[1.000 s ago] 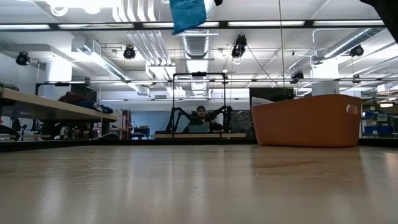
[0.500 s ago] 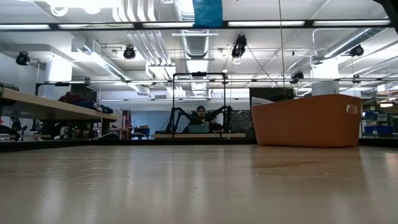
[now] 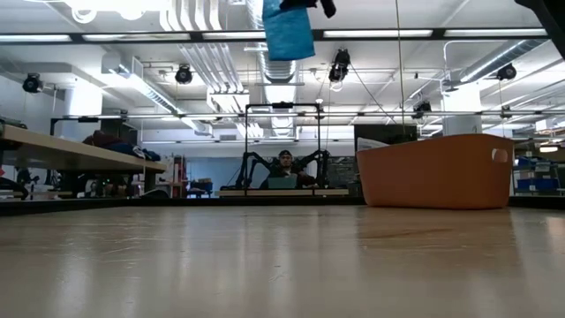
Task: Roll bandage
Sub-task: Roll the blue bandage
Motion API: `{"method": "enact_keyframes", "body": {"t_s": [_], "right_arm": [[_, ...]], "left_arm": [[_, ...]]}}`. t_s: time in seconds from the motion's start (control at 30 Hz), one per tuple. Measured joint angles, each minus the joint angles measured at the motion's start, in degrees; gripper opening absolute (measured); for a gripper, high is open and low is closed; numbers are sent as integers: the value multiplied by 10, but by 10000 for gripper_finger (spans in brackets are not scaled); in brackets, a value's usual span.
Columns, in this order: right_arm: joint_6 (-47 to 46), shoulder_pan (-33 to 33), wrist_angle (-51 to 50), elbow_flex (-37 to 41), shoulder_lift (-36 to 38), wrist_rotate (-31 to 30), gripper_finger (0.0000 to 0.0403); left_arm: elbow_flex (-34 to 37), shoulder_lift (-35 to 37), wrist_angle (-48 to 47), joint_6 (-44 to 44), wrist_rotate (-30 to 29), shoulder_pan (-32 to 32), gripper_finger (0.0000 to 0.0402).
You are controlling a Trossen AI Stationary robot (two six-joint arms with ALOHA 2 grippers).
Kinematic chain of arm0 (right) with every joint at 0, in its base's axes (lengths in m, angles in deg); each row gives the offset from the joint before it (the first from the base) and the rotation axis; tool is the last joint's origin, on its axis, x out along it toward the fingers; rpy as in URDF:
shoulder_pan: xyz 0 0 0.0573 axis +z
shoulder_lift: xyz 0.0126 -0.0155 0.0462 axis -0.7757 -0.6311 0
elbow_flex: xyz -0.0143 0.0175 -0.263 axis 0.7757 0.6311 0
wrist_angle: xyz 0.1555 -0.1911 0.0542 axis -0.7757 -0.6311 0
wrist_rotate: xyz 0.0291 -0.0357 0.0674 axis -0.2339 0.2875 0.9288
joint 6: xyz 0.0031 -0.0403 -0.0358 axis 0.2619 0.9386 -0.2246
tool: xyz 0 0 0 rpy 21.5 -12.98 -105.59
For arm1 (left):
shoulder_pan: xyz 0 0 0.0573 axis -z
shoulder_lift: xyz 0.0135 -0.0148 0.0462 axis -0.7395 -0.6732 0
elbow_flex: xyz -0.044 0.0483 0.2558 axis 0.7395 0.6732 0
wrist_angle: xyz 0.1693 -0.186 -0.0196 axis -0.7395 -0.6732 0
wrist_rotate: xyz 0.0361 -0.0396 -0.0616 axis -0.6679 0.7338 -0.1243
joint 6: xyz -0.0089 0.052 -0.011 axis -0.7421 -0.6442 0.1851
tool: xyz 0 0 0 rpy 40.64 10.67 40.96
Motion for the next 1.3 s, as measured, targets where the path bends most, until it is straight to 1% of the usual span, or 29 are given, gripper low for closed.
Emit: {"method": "enact_keyframes", "body": {"t_s": [0.07,0.1,0.2,0.27,0.37,0.5,0.57,0.77,0.97,1.1,1.3], "right_arm": [[-4,10,0,0,-6,10,0],[-5,15,0,1,-9,20,0],[-21,37,2,1,-13,44,0],[-27,55,2,1,-13,64,0],[-33,86,2,1,-13,73,0],[-34,121,-1,1,-13,74,0],[-37,136,-1,1,-13,74,0],[-42,178,0,1,-13,74,0],[-48,220,5,1,-8,74,0],[-55,246,10,-7,-5,74,0],[-51,264,38,-12,-1,74,0]], "left_arm": [[0,0,34,2,-22,0,1],[0,-1,45,3,-44,0,1],[0,-3,50,1,-139,0,1],[1,-8,50,-1,-187,0,1],[0,-17,50,-9,-233,-4,1],[0,-24,52,-41,-272,-15,1],[0,-26,61,-53,-283,-24,1],[0,-35,66,-66,-284,-60,0],[0,-38,49,-126,-284,-96,0],[0,-34,32,-151,-284,-121,0],[0,-28,5,-145,-283,-137,0]]}}
